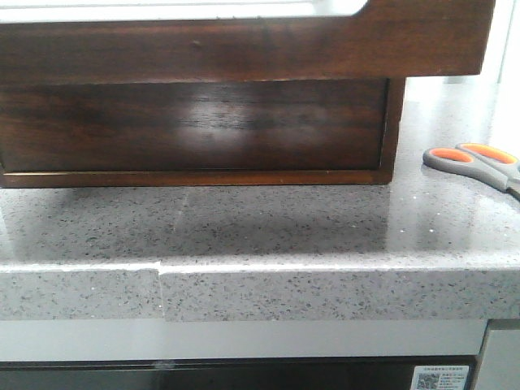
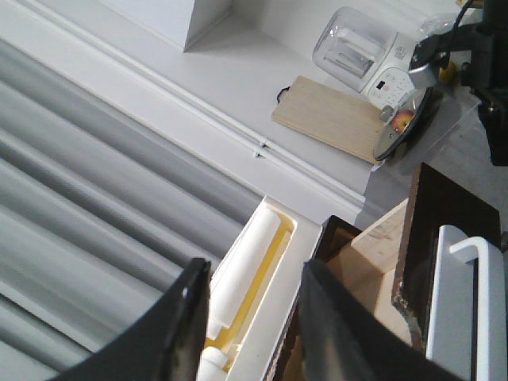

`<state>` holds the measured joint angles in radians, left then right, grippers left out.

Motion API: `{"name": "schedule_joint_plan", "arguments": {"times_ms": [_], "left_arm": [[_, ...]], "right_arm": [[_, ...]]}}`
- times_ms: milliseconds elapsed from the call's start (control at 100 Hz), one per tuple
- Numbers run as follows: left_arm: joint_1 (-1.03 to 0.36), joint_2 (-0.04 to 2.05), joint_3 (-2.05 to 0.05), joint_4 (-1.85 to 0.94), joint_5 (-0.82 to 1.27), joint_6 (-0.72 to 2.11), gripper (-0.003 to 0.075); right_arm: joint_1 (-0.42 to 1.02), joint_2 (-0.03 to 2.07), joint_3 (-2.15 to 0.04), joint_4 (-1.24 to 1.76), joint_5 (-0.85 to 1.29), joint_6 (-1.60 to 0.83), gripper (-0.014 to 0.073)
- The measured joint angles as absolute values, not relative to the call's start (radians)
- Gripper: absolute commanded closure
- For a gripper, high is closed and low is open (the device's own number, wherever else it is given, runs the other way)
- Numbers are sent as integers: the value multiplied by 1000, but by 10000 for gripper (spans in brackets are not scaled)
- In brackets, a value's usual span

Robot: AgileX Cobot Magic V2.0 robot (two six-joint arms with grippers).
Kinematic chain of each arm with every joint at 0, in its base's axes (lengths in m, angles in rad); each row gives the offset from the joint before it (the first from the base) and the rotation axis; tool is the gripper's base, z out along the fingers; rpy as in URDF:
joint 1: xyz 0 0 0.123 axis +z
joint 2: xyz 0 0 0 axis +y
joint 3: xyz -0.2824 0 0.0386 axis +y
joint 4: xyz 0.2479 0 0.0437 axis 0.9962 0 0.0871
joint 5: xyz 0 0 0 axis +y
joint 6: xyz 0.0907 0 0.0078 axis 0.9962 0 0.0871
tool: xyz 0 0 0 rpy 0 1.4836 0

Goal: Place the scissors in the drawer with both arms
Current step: 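Lower the right gripper onto the grey-orange scissors, grasp and lift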

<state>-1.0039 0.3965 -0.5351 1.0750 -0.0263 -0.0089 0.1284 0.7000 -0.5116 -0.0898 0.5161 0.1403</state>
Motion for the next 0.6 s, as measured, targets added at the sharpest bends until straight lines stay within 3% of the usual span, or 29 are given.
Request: {"name": "schedule_joint_plan", "arguments": {"times_ms": [600], "left_arm": [[-1004,390,-535,1014,0,-9,461]], "right_arm": [[132,1342,-1048,-55,954,140,172]]}}
